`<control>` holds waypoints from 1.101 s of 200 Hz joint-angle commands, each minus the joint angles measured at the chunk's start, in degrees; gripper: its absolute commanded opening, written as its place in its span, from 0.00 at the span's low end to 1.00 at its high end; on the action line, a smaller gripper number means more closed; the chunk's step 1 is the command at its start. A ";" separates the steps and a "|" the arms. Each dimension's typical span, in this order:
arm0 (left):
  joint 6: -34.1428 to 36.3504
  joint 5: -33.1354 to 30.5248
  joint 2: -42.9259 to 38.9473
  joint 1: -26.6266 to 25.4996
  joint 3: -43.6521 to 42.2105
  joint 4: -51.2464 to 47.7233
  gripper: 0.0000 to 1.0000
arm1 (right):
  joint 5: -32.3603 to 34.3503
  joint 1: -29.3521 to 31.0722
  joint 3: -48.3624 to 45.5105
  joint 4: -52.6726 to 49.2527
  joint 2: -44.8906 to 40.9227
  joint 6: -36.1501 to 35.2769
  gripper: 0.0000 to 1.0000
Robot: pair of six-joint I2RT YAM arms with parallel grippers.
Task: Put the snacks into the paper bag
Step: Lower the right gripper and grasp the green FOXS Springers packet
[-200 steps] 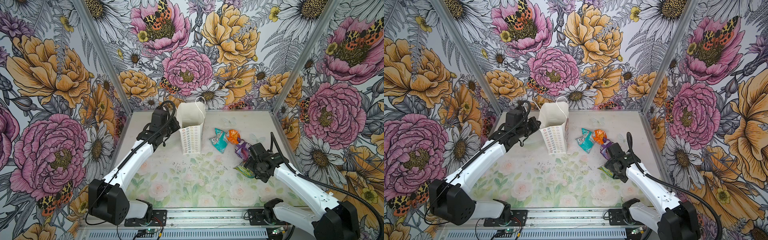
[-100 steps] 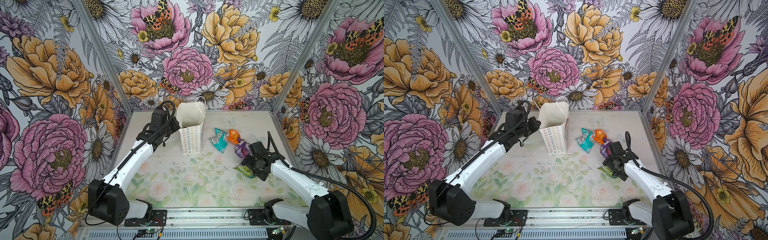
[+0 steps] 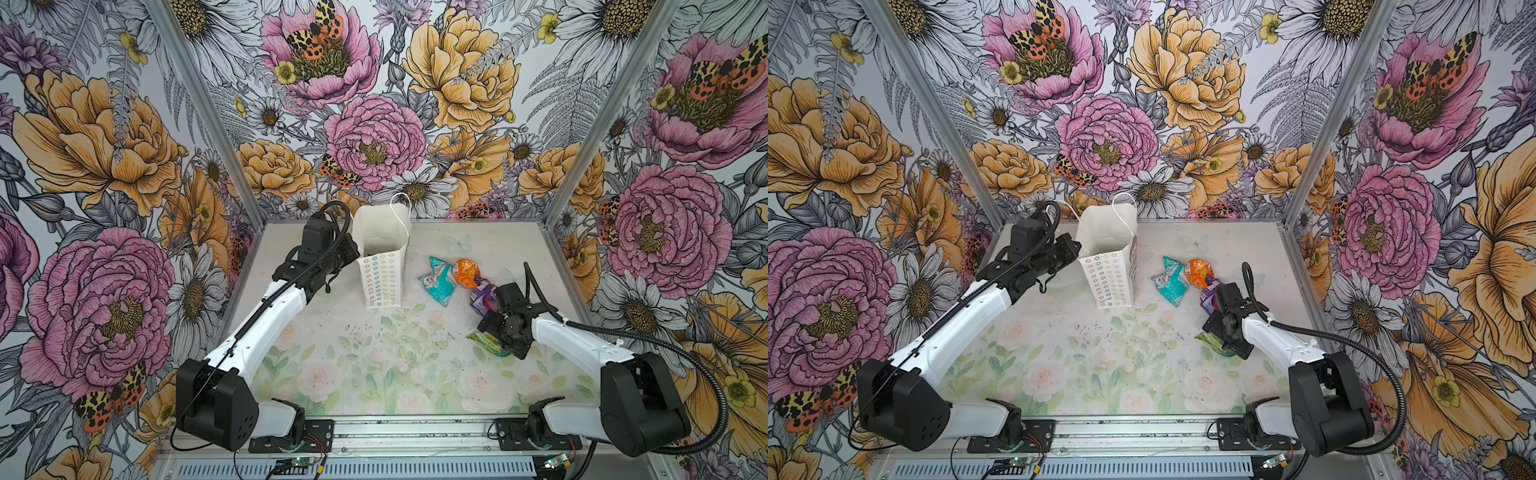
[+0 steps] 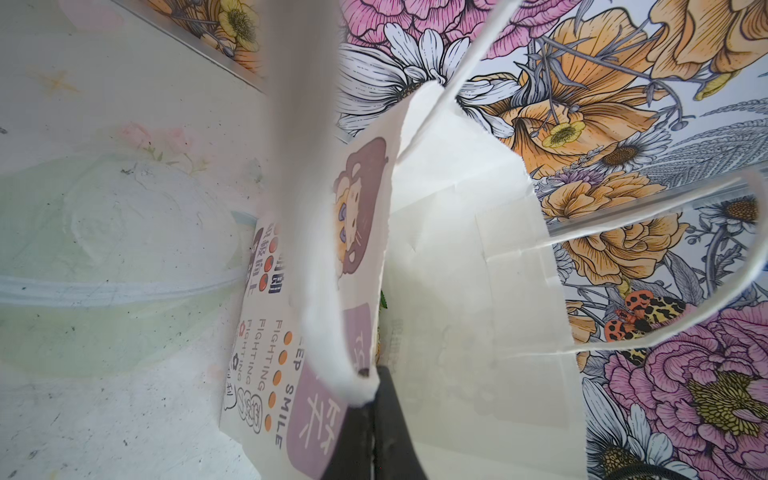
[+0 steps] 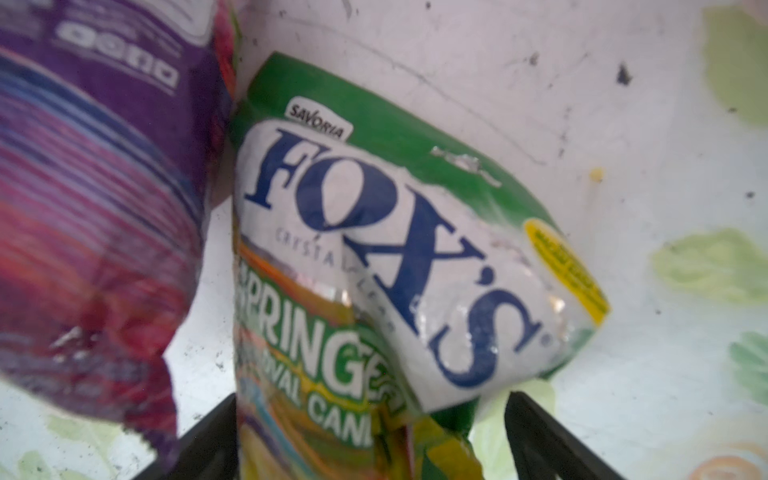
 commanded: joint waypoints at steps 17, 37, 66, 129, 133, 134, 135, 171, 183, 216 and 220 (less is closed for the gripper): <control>0.46 0.43 -0.83 0.50 -0.46 -0.26 0.00 | -0.66 -0.37 -1.00 3.63 1.51 -2.16 0.96; 0.37 0.56 -0.75 0.62 -0.44 -0.26 0.00 | -0.75 -0.38 -1.33 4.00 1.77 -2.64 0.92; 0.32 0.56 -0.65 0.64 -0.40 -0.24 0.00 | -0.57 -0.37 -1.99 4.28 1.57 -2.83 0.86; 0.30 0.65 -0.59 0.63 -0.36 -0.23 0.00 | -1.32 -0.39 -3.78 4.68 -1.05 -3.05 0.61; 0.33 0.55 -0.71 0.63 -0.31 -0.26 0.00 | -1.36 -0.39 -4.02 4.71 -1.45 -3.00 0.59; 0.35 0.60 -0.71 0.63 -0.34 -0.26 0.00 | -1.41 -0.37 -4.02 4.68 -1.51 -2.99 0.59; 0.31 0.63 -0.72 0.71 -0.36 -0.22 0.00 | -1.43 -0.41 -4.06 4.71 -1.62 -2.99 0.58; 0.36 0.58 -0.72 0.62 -0.43 -0.19 0.00 | -2.25 -0.40 -5.99 4.67 -5.21 -2.98 0.38; 0.35 0.54 -0.72 0.66 -0.43 -0.24 0.00 | -2.66 -0.43 -6.22 4.69 -6.62 -3.40 0.32; 0.32 0.74 -0.72 0.62 -0.23 -0.26 0.00 | -4.69 -0.36 -5.82 4.62 -10.61 -4.81 0.20; 0.37 0.75 -0.72 0.62 -0.20 -0.20 0.00 | -4.94 -0.39 -5.76 4.57 -11.10 -4.96 0.19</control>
